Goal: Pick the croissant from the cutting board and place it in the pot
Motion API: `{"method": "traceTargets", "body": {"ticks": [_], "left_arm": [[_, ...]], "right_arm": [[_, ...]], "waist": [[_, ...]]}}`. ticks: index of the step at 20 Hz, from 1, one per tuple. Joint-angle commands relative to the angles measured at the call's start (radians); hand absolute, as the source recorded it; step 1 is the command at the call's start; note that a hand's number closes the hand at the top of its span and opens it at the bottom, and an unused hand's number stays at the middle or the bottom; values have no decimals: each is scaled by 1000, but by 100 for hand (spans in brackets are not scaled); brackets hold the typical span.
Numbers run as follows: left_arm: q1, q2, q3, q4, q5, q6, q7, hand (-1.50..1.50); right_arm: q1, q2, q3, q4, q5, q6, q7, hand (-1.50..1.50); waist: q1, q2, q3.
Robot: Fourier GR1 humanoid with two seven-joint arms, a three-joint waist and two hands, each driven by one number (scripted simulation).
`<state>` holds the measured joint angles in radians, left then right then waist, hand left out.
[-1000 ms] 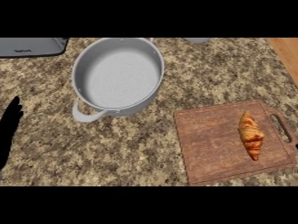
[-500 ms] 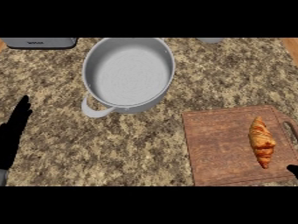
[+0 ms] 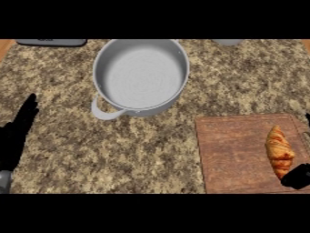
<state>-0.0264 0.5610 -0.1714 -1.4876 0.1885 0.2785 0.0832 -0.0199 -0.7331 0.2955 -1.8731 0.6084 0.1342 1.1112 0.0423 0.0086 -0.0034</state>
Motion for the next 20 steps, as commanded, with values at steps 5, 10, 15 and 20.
{"method": "traceTargets", "body": {"ticks": [5, 10, 15, 20], "left_arm": [[1, -38, -3, 5, -17, 13, 7, 0], [20, -17, 16, -35, -17, 1, 17, 0], [37, -37, 21, -18, -28, 5, 1, 0], [32, -49, 15, -14, -51, 12, 17, 0]], "right_arm": [[-213, 133, 46, 161, -105, 221, 247, -150], [-222, 137, 60, 281, -92, 220, 205, -150], [-275, 186, 72, 368, -68, 236, 218, -150], [-371, 242, 56, 434, -60, 282, 279, -150]], "waist": [[-11, -4, 2], [-18, -6, 3], [-24, -8, 3], [-26, -8, 2]]}}
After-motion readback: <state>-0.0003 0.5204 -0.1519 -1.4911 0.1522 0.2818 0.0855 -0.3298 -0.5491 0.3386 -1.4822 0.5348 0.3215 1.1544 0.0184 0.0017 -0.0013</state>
